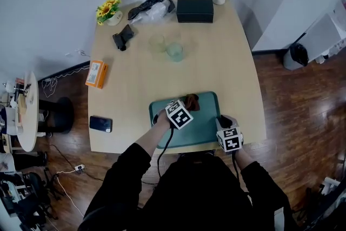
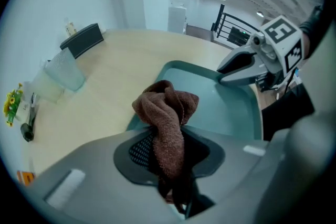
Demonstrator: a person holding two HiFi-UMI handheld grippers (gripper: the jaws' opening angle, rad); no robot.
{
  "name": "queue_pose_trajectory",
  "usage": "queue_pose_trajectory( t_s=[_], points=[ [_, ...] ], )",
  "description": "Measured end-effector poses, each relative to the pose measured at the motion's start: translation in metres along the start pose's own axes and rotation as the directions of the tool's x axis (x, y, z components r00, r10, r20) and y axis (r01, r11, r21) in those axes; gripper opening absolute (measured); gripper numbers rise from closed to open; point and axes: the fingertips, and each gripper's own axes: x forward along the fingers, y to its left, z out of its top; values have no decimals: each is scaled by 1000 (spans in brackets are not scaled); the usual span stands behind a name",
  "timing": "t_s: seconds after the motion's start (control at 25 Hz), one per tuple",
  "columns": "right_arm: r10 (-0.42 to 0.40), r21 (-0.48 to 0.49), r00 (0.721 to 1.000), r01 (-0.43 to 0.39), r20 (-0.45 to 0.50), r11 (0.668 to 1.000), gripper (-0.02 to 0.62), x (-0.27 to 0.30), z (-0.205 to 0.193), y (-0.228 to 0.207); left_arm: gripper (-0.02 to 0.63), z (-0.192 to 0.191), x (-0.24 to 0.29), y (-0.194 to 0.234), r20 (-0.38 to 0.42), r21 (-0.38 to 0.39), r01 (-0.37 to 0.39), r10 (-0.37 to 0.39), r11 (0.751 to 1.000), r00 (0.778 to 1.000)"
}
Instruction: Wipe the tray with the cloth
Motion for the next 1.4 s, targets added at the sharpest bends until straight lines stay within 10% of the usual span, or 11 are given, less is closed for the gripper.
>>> queue_pose_trajectory(
  t_s=[0.16,0.36,0.64,1.16,1.4],
  points=[
    [3,1,1000,-3,-2,1000,76,0,-1,-3,80,-23,-11,-53,18,-14,62,-62,998,998],
    [1,6,1000,-1,2,1000,75,0,-1,-7,80,-66,-19,-121,-33,146,105,-102,984,994],
    [-1,10,1000,1,0,1000,76,0,1,-5,80,-83,-23,-133,-29,143,111,-108,984,994],
    [-20,-10,1000,20,11,1000,77,1,3,0,80,-73,-25,42,-76,68,-97,102,993,992],
    [-15,-4,1000,15,9,1000,77,2,1,-2,80,-69,-26,55,-55,17,-76,76,997,996]
  ],
)
